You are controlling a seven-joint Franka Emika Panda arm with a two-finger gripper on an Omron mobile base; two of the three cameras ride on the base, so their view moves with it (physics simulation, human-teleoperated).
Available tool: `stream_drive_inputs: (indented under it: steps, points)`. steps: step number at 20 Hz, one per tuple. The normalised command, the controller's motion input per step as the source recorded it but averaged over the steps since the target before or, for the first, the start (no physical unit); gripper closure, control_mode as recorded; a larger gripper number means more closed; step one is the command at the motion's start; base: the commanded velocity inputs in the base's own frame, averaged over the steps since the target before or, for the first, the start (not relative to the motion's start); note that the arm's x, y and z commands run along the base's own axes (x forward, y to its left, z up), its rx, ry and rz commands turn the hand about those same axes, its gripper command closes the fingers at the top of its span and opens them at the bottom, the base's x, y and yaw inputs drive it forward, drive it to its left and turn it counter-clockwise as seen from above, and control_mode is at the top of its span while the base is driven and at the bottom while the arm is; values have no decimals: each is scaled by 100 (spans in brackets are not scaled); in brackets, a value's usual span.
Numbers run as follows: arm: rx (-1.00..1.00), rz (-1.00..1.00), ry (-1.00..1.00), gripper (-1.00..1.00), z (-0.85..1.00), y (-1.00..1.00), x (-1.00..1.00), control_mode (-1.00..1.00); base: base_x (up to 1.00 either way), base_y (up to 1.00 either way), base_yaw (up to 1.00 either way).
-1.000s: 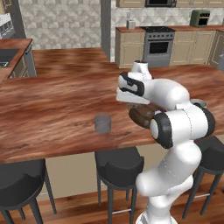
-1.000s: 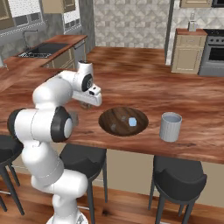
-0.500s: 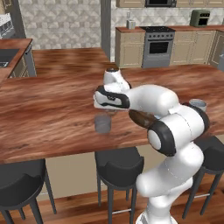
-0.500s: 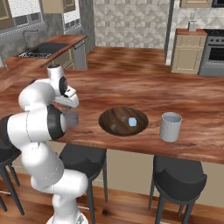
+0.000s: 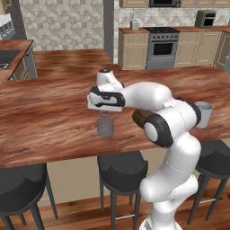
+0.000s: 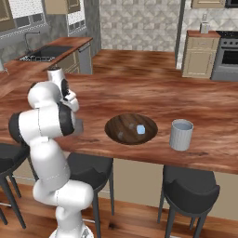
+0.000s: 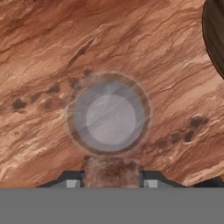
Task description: There are four ice cubes in the ice bowl. Place two ice cubes in each glass of water.
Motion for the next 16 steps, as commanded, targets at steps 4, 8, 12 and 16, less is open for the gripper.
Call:
stream_drive_inputs:
  steps: [4, 8, 12, 16]
  points:
    - [15, 0, 0, 100, -4, 0, 39, -100, 0, 0, 0]
    - [0, 0, 0, 100, -7, 0, 0, -100, 0, 0, 0]
    - [-5, 0, 0, 100, -38, 0, 0, -100, 0, 0, 0]
    - [-1, 0, 0, 100, -34, 0, 0, -100, 0, 0, 0]
